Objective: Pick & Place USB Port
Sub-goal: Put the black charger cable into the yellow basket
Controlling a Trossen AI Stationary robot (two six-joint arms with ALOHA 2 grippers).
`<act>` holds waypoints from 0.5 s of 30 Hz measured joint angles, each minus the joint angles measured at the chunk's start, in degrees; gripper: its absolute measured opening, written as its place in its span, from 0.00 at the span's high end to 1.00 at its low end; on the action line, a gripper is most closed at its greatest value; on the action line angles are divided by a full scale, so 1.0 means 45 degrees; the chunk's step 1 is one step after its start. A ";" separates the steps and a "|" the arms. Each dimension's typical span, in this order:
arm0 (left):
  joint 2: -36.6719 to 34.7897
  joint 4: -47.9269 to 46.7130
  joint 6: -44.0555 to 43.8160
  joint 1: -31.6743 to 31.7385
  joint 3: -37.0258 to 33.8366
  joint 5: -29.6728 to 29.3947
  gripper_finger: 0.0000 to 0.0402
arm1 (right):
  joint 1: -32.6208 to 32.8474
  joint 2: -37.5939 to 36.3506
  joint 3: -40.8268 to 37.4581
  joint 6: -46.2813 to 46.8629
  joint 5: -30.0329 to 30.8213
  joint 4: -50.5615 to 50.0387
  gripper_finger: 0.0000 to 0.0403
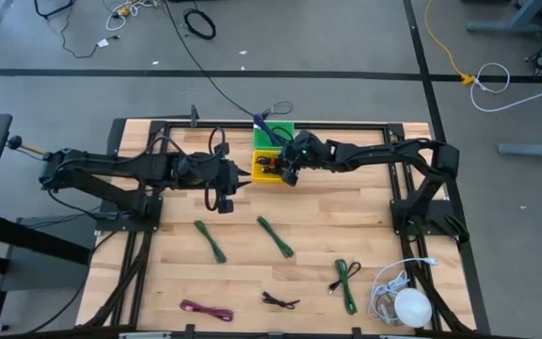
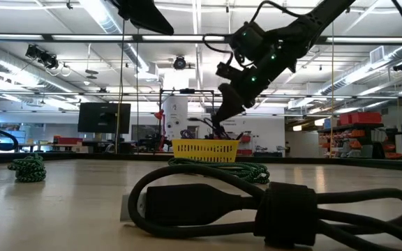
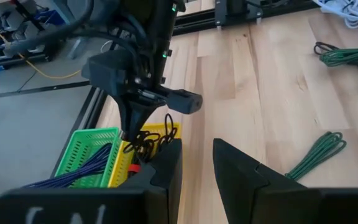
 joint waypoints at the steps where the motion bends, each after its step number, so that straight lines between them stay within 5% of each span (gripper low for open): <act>1: 0.0000 0.0000 0.0013 -0.0009 0.0000 0.0009 0.76 | 0.0003 0.0036 0.0005 -0.0003 0.0005 -0.0161 0.98; 7: 0.0005 0.0001 0.0016 -0.0004 0.0000 0.0009 0.76 | 0.0002 0.0127 0.0010 0.0051 -0.1252 -0.0539 0.97; 15: 0.0015 0.0005 0.0014 -0.0004 0.0000 0.0042 0.76 | 0.0003 0.0127 0.0010 0.0106 -0.0787 -0.0436 0.68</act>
